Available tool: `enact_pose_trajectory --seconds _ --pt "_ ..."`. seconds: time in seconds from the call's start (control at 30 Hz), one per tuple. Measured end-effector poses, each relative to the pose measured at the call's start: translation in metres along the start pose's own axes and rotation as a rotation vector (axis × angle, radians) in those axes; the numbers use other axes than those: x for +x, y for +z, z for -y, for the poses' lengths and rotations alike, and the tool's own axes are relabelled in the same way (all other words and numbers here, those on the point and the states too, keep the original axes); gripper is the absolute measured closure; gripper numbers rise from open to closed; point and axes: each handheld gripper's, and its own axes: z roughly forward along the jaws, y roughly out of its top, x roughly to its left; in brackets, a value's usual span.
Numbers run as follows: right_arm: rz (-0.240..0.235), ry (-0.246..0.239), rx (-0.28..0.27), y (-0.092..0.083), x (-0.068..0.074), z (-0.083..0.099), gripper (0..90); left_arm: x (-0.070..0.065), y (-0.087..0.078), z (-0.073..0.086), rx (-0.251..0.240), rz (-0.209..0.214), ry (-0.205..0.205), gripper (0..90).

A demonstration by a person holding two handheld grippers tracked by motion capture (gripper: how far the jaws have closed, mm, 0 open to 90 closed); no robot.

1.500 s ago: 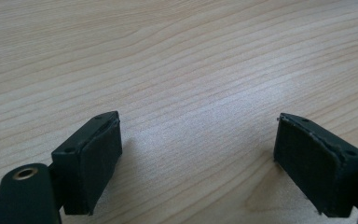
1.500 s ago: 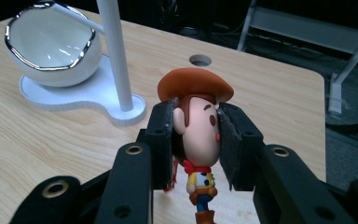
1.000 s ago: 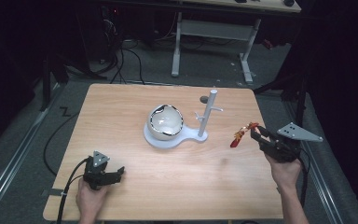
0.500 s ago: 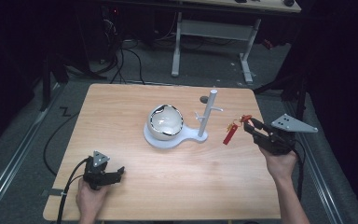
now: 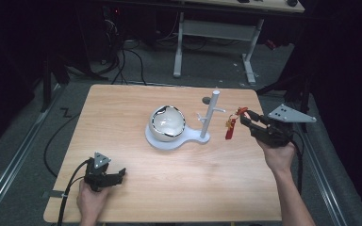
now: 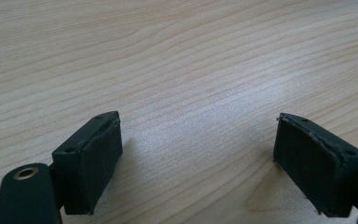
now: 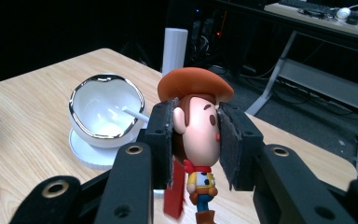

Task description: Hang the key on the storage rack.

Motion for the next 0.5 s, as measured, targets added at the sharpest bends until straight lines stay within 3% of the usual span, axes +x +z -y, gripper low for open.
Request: enact_pose_trajectory --seconds 0.5 --pt "-0.015 -0.005 0.035 0.026 -0.001 -0.012 67.6 0.0 0.0 0.0 0.0 0.0 0.0 16.0"
